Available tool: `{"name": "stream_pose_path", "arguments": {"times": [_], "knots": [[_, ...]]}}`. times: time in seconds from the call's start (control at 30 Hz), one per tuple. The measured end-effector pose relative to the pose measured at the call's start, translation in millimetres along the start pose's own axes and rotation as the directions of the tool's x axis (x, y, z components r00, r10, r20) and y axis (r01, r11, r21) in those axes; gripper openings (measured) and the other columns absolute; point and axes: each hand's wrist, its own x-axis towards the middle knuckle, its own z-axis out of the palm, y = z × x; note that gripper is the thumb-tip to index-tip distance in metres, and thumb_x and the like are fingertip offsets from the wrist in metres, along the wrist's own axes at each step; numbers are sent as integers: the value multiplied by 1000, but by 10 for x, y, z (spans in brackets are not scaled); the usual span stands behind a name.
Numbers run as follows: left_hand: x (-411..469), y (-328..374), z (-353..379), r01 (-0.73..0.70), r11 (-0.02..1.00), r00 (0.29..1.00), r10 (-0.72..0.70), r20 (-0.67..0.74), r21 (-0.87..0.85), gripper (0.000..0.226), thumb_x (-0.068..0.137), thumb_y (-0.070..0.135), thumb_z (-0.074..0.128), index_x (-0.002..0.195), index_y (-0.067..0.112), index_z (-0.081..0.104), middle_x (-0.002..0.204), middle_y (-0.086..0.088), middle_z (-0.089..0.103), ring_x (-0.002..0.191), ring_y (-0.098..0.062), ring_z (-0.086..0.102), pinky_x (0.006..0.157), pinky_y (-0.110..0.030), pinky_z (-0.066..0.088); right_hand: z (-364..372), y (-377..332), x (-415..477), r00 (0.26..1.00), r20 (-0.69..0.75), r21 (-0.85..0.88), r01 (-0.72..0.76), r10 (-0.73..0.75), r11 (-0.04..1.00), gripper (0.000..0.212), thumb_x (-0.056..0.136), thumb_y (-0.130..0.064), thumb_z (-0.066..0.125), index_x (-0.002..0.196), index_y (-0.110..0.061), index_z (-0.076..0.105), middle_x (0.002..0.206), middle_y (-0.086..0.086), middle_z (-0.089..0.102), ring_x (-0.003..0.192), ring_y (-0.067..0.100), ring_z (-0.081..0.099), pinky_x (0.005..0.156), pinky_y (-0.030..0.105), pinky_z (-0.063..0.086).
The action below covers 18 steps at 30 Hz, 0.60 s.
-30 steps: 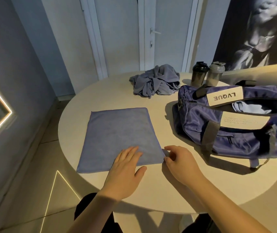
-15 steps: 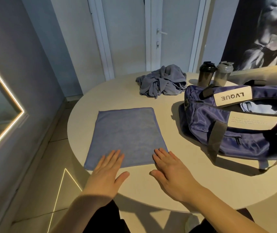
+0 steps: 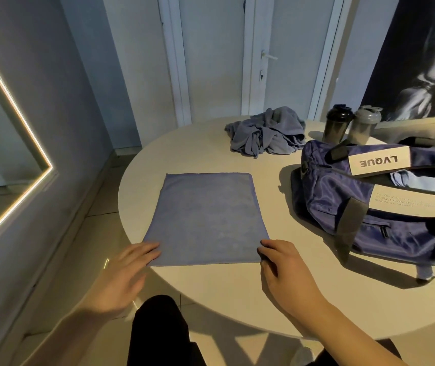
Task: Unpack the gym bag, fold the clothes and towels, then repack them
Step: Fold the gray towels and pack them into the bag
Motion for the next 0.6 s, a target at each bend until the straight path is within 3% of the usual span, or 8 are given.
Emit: {"name": "stream_pose_path", "arguments": {"times": [0.07,0.2,0.3,0.37,0.43,0.53,0.6], "knots": [[-4,-18,-19,-21,1000,999,22,-50,16,38,98,35,49,127,21,69,137,14,58,124,-10,52,112,-13,27,-21,0,-40,1000,2,-17,23,-23,1000,31,93,-11,64,123,-15,72,131,-3,64,123,20,54,103,19,33],[-87,-14,-59,-40,998,992,35,-124,-41,41,104,42,41,118,23,74,133,25,59,120,-4,56,101,-23,42,-94,7,-152,997,20,-12,72,-72,997,31,93,-13,64,122,-17,72,129,-6,64,119,17,52,101,17,31],[-128,117,-110,21,986,979,-54,-195,-167,34,99,41,51,113,23,76,123,32,61,114,3,58,97,-14,43,-174,29,-245,994,77,32,75,-77,997,34,93,-23,62,126,-21,70,130,-13,59,122,7,44,100,6,26],[-141,218,-147,94,958,959,-160,-235,-269,25,92,31,59,109,25,76,112,26,66,105,-1,64,92,-12,45,-207,50,-288,991,94,60,85,-91,995,38,90,-33,64,127,-25,69,125,-20,56,121,1,40,101,4,26],[-141,318,-164,156,920,923,-265,-278,-358,17,91,15,67,103,24,76,105,17,69,98,-7,67,86,-16,48,-216,68,-310,990,86,85,101,-109,991,41,86,-41,63,125,-28,70,118,-25,54,119,2,42,101,11,32],[-131,469,-200,212,839,869,-397,-296,-501,25,90,-3,71,97,21,75,99,10,71,93,-7,68,82,-12,49,-226,48,-322,988,76,88,127,-134,988,38,85,-45,60,119,-34,72,110,-27,53,114,5,44,98,24,37],[-115,548,-231,240,789,844,-457,-279,-566,29,91,-3,68,97,25,73,97,12,72,94,-7,68,82,-8,48,-243,18,-326,981,82,92,169,-176,981,33,83,-43,63,114,-37,73,108,-26,53,113,5,45,97,27,35]]}}
